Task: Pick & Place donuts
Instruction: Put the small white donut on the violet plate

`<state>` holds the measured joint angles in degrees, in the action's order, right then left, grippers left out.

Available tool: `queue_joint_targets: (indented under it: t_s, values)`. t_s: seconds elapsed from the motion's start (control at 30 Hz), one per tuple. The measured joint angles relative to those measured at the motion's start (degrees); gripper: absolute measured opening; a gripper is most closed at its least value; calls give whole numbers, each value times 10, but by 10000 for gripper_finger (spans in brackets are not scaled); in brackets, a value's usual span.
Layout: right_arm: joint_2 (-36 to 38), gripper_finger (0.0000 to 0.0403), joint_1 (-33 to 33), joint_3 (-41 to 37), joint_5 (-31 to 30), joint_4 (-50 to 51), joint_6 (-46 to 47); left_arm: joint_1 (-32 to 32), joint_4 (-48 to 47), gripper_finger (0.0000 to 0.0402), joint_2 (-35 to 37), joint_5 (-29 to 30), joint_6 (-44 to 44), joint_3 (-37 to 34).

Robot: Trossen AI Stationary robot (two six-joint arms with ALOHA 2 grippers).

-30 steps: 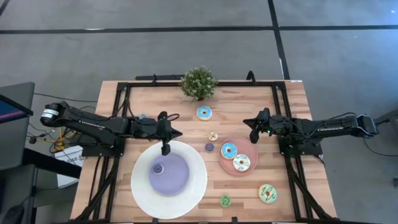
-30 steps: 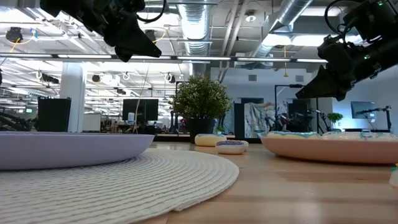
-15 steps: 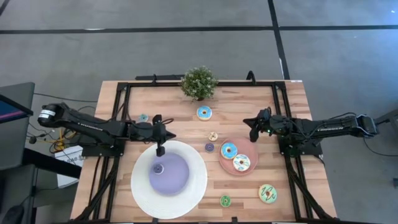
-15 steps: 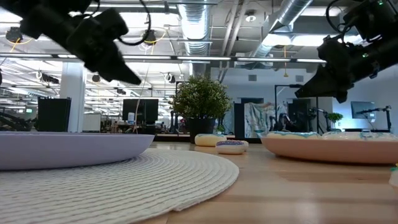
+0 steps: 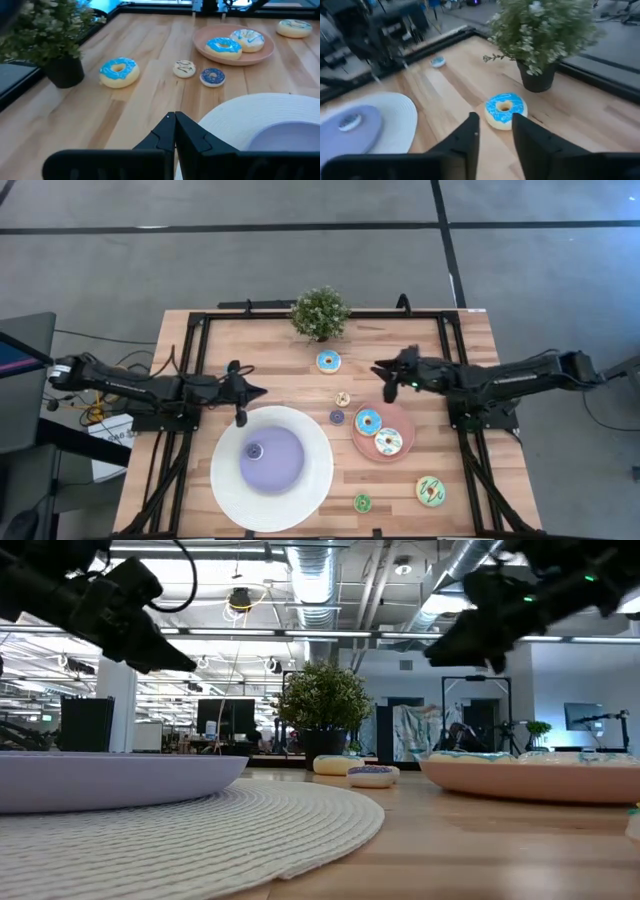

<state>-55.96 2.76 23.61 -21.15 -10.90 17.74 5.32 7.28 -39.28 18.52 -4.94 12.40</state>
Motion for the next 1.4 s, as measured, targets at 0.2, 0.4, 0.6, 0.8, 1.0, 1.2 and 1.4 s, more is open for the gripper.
queue_joint_targets:
  t_s: [0.2,0.4,0.6,0.8,1.0,1.2,1.4]
  values:
    - [-152,194,0,174,0,192,-32,0,-1,0,42,2,-11,-28]
    - [-278,237,5,347,1,410,-80,0,-3,0,53,2,-13,-36]
    - [-369,231,2,456,55,495,-242,0,0,0,53,2,-13,-36]
    - [-443,209,-9,507,73,522,-327,0,0,0,53,2,-13,-36]
    - [-502,211,-13,525,72,547,-313,0,-1,0,53,1,-16,-36]
    - [-520,256,-12,528,72,569,-313,0,-1,0,53,1,-15,-37]
    - [-521,280,-11,527,95,566,-325,0,0,0,53,2,-15,-37]
